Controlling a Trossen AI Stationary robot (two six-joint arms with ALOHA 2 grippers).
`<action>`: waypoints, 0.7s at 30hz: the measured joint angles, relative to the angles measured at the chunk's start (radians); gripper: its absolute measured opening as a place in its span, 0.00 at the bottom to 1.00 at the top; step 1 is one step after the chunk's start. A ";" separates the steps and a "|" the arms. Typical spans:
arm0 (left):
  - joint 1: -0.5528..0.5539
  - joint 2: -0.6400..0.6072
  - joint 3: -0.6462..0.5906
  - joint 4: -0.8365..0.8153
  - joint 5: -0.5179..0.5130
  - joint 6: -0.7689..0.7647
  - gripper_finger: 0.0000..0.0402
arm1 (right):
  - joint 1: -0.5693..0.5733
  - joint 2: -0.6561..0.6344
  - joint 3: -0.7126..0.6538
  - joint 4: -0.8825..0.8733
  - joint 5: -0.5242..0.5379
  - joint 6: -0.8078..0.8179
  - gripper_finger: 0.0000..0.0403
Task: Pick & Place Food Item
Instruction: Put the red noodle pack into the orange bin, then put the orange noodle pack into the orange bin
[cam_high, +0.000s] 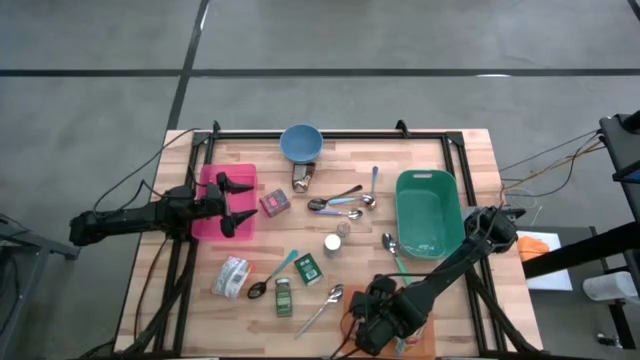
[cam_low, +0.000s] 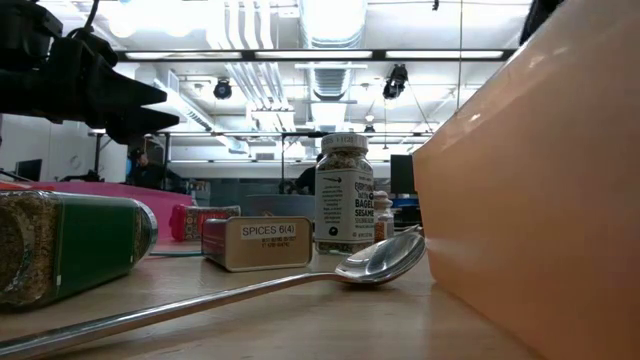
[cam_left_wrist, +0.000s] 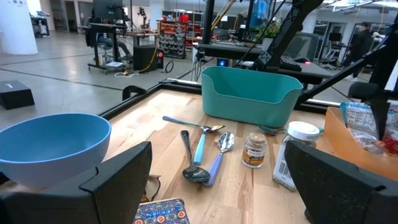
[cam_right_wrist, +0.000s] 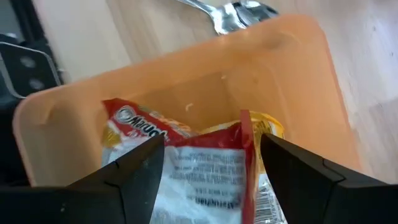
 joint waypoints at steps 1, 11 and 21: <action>0.000 0.000 0.000 0.000 0.000 0.000 0.93 | 0.000 0.000 0.006 -0.008 0.003 -0.008 0.66; 0.000 0.000 0.000 0.000 0.000 0.000 0.93 | -0.015 -0.001 0.099 -0.221 0.139 -0.042 0.66; 0.000 0.000 0.000 0.000 0.000 0.000 0.93 | -0.035 -0.013 0.140 -0.216 0.289 -0.210 0.66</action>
